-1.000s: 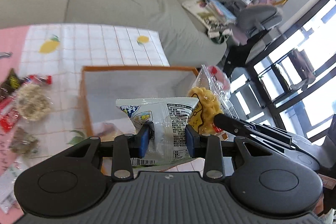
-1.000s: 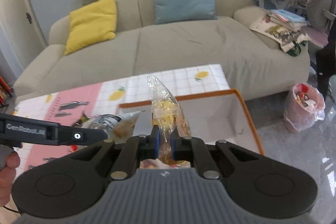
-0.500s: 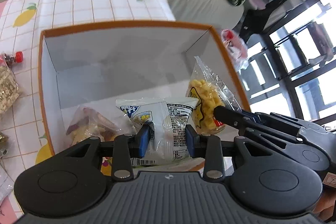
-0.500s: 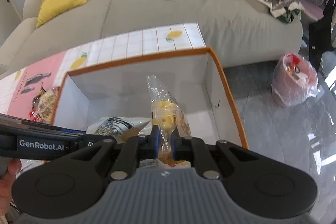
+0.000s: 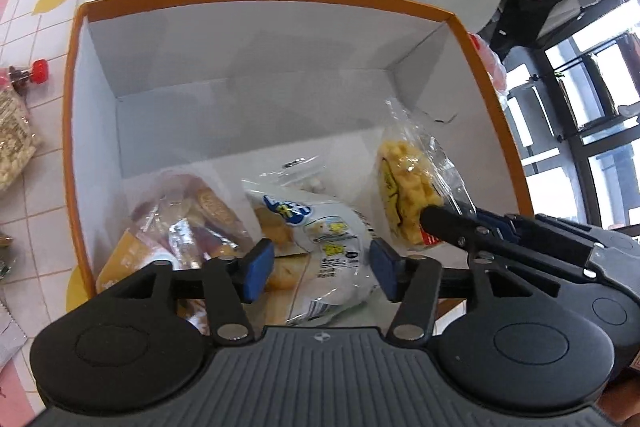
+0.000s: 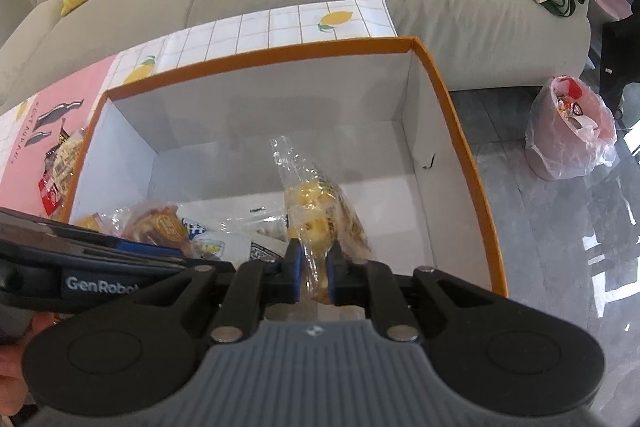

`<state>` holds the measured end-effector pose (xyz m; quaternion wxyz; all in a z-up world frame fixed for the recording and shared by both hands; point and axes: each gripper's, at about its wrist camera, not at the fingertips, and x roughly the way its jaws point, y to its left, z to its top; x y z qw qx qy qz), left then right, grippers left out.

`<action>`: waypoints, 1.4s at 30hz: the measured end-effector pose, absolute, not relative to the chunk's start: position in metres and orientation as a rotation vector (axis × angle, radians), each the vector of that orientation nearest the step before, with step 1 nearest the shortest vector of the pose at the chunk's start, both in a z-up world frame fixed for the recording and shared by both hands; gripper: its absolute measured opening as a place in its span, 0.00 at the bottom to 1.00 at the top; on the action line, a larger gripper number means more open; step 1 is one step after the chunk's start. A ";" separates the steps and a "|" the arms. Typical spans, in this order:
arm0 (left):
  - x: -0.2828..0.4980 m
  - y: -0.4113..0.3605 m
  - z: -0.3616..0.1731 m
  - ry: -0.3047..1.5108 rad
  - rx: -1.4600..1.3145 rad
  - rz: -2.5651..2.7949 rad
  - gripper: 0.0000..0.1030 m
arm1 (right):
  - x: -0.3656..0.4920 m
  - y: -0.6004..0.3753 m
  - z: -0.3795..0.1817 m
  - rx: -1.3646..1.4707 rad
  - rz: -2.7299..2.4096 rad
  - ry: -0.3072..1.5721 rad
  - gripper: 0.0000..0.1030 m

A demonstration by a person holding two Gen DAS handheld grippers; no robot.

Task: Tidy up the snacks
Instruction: 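Open both tools to drop the bags into the box, then withdraw both tools from the box toward the remaining snacks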

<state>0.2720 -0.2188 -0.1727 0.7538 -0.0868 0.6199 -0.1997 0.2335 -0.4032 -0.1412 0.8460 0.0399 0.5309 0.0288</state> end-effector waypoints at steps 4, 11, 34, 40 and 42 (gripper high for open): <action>0.271 -0.210 -0.166 1.341 -0.217 -0.437 0.76 | 0.232 -0.406 -0.147 0.115 0.052 1.158 0.15; 0.265 -0.202 -0.145 1.283 -0.236 -0.451 0.82 | 0.228 -0.406 -0.151 0.144 0.037 1.178 0.21; 0.198 -0.166 -0.052 0.960 -0.058 -0.472 0.83 | 0.164 -0.362 -0.085 0.133 -0.035 0.969 0.74; 0.171 -0.143 -0.035 0.894 0.016 -0.453 0.83 | 0.137 -0.326 -0.068 0.155 -0.019 0.836 0.76; 0.162 -0.133 -0.031 0.877 0.020 -0.444 0.83 | 0.128 -0.311 -0.063 0.148 -0.013 0.793 0.76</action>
